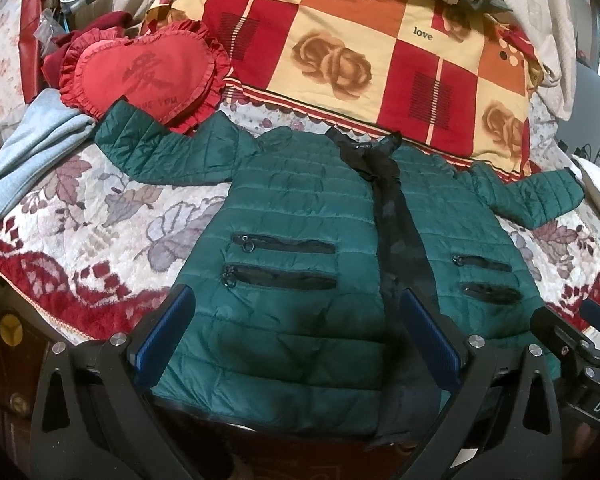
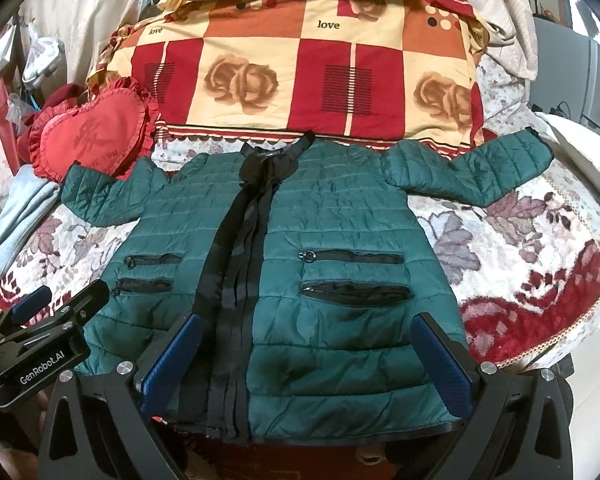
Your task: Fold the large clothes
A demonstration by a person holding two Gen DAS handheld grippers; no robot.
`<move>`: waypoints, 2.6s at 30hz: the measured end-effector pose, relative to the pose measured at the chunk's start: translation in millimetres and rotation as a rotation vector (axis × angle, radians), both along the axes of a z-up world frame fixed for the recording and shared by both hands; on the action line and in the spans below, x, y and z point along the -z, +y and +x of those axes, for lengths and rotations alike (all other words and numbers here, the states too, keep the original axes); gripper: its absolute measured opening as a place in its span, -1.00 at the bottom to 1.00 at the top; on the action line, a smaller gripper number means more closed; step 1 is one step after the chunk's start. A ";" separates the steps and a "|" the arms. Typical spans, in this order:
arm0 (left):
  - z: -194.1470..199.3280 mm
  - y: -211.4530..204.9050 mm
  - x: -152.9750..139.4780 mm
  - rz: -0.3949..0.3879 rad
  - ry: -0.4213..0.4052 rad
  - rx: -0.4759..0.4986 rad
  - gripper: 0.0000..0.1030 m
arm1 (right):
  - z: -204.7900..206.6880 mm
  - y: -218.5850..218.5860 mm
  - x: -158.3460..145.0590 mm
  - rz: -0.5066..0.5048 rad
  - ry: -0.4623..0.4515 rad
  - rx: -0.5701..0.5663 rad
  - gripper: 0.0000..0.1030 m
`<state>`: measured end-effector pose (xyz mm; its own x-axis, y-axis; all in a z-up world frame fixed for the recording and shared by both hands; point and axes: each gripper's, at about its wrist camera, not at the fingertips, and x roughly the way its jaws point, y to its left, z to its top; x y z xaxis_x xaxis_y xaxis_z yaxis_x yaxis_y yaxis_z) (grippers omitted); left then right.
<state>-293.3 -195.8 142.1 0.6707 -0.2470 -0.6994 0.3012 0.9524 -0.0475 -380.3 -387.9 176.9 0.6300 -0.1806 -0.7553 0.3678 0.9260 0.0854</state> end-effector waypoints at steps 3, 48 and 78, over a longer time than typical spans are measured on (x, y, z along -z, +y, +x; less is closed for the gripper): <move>-0.1 0.1 0.5 0.005 0.001 0.003 0.99 | 0.2 1.2 0.1 -0.002 0.002 -0.003 1.00; 7.3 5.3 3.4 -0.016 0.034 -0.001 0.99 | 12.4 10.0 6.0 0.005 0.021 -0.027 1.00; 28.0 8.0 17.1 0.022 0.046 -0.014 0.99 | 35.5 5.4 14.9 0.038 0.038 -0.033 1.00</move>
<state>-265.2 -187.9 125.0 0.6409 -0.2222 -0.7347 0.2858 0.9575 -0.0403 -344.9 -382.5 162.0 0.6054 -0.1312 -0.7850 0.3412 0.9339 0.1070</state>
